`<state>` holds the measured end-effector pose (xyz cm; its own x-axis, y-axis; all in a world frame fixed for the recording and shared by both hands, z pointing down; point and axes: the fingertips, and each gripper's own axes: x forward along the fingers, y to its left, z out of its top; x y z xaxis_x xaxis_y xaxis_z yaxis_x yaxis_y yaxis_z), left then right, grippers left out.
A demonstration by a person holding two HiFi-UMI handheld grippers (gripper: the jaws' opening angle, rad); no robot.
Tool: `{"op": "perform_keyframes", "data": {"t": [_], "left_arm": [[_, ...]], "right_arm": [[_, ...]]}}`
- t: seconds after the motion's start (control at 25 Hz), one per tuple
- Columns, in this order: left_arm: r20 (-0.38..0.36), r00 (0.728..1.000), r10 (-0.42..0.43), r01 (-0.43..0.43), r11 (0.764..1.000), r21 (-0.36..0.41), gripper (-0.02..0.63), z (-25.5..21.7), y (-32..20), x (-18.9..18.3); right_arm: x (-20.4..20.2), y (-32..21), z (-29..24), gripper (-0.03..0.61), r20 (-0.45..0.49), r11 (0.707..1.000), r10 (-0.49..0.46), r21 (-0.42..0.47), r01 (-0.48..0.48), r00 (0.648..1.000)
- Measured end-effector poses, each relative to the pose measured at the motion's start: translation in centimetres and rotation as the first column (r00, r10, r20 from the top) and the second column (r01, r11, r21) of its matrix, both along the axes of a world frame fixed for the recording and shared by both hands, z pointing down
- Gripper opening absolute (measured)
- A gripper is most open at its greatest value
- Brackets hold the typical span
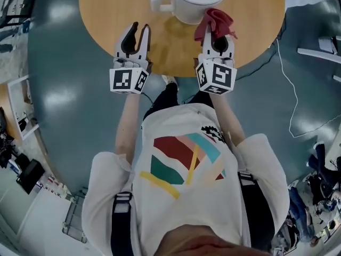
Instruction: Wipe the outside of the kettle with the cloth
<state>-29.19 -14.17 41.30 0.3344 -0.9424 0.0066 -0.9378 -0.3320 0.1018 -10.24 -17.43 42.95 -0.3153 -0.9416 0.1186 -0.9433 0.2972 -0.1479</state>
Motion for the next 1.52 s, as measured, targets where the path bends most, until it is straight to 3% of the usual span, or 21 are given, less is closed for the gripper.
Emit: {"op": "perform_keyframes", "data": {"t": [0.28,0.48,0.76,0.88,1.52], "left_arm": [[0.006,0.999,0.038,-0.038,0.999,0.033,0.153,-1.4,-0.4,-3.3],[0.014,0.999,0.029,-0.029,0.999,0.025,0.153,-0.5,-0.1,-3.2],[0.012,1.0,0.003,-0.003,1.0,-0.02,0.153,1.1,0.7,-7.9],[0.016,1.0,0.008,-0.008,1.0,-0.026,0.153,1.2,0.7,-7.4],[0.007,0.998,-0.063,0.064,0.997,-0.038,0.153,2.1,1.3,-11.2]], "right_arm": [[-8.4,0.1,-4.6,0.038,-0.014,0.989,-0.088,0.114,0.089,0.996],[-8.5,-2.0,-3.6,0.038,0.018,0.992,-0.052,0.113,0.05,0.998],[-11.5,-2.6,-2.5,0.038,0.024,0.993,-0.033,0.11,0.03,0.999],[-11.3,-2.4,-2.5,0.038,0.028,0.993,-0.034,0.114,0.031,0.999],[-17.9,-1.8,-1.5,0.038,-0.017,0.976,-0.184,0.114,0.185,0.983]]}}
